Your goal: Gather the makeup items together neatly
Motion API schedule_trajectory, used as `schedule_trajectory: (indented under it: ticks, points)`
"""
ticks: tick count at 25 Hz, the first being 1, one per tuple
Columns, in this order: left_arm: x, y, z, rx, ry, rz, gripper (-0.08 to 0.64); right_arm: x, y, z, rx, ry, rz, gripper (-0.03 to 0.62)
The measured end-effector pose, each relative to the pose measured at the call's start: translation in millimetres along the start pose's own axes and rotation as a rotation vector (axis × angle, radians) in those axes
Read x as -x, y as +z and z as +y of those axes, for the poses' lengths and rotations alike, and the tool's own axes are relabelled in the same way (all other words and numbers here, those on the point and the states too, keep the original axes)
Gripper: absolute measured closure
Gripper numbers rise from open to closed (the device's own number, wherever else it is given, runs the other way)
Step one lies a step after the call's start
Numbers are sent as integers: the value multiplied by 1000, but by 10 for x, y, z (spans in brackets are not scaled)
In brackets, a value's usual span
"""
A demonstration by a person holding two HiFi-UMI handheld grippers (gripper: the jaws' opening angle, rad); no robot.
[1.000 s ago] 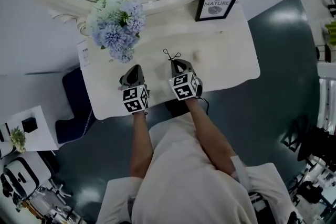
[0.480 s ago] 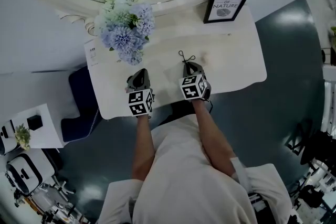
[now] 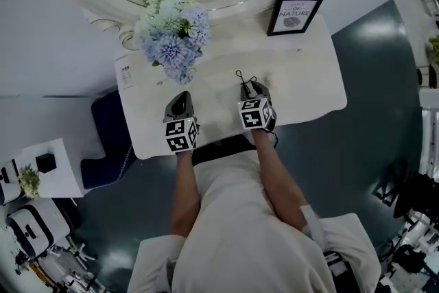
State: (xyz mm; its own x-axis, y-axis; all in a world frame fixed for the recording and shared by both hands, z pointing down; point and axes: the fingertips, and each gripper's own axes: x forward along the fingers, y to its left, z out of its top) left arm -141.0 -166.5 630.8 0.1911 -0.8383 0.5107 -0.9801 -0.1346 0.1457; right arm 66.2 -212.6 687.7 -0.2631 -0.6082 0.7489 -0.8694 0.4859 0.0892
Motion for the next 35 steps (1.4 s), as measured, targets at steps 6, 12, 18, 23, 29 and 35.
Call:
schedule_trajectory:
  ticks: [6,12,18,23,29,35]
  points:
    - [113,48,112,-9,-16,-14,546,181,201,59,-12,-41,-72,448]
    - [345,27,291,-12,-27,-25,546,466,433,285,12,-91,-164,449]
    - [615,-101,584,-4,-13,-45,546,460,397,1111,47,107,-167,466]
    - [759,-339,774,7,-10,-35,546,320,279,1831,61,331,-164,466]
    - [899,-505,952,13,-16,-38,546,172,217,2453,128,486,-132,466]
    - [1025,-546,1045,24,-27,-54,546,1,-7,2810,269,546,-15,434]
